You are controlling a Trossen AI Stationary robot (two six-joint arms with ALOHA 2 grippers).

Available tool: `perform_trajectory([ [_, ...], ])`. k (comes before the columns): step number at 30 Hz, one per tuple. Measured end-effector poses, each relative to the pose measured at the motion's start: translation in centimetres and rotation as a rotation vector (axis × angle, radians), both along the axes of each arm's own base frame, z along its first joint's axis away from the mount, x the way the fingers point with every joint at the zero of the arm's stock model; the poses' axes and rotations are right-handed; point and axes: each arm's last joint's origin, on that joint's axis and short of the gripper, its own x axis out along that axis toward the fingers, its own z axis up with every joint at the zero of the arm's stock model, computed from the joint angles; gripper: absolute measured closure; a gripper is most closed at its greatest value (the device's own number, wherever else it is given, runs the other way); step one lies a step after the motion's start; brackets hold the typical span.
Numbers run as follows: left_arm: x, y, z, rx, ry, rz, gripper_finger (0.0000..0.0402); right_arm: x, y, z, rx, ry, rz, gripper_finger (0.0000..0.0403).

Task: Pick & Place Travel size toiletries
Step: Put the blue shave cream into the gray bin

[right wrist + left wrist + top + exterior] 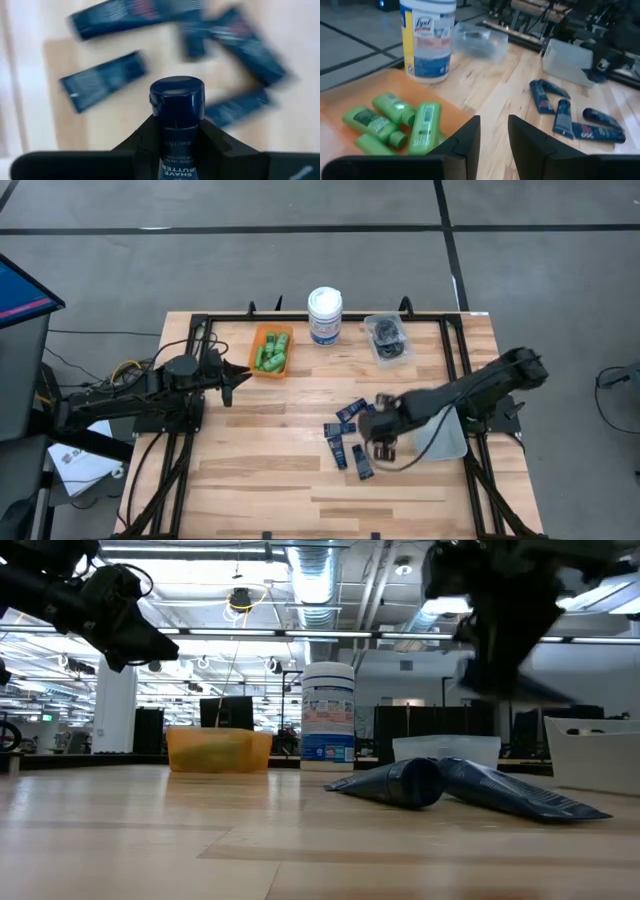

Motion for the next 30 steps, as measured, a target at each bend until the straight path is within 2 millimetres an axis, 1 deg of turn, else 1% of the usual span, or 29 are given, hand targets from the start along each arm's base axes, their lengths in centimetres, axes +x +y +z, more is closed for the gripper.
perform_trajectory([
  [3,0.0,0.0,0.2,0.005,-0.017,0.0,0.0311,-1.7,-2.1,2.4,-0.04,-0.018,-0.148,0.033],
  [5,0.1,0.0,0.2,0.003,-0.021,0.001,0.0312,-3.0,-3.5,3.4,-0.067,0.02,-0.257,0.033],
  [9,0.1,0.0,0.2,0.003,-0.025,0.001,0.0312,-5.5,-5.2,4.1,-0.112,0.174,-0.458,0.033],
  [11,0.1,0.0,0.3,0.004,-0.027,0.0,0.0312,-6.4,-5.5,4.1,-0.136,0.244,-0.536,0.033],
  [14,0.1,0.0,0.3,0.004,-0.028,0.0,0.0312,-6.9,-5.3,4.1,-0.155,0.282,-0.599,0.033],
  [18,0.1,0.0,0.3,0.005,-0.031,0.0,0.0312,-7.4,-4.9,3.1,-0.158,0.298,-0.702,0.033],
  [25,0.1,0.0,0.3,0.007,-0.033,0.0,0.0312,-9.2,-4.2,-0.5,-0.153,0.386,-0.868,0.033],
  [30,0.1,0.0,0.3,0.006,-0.035,0.0,0.0312,-9.7,-4.3,-1.9,-0.154,0.379,-0.944,0.0308],
])
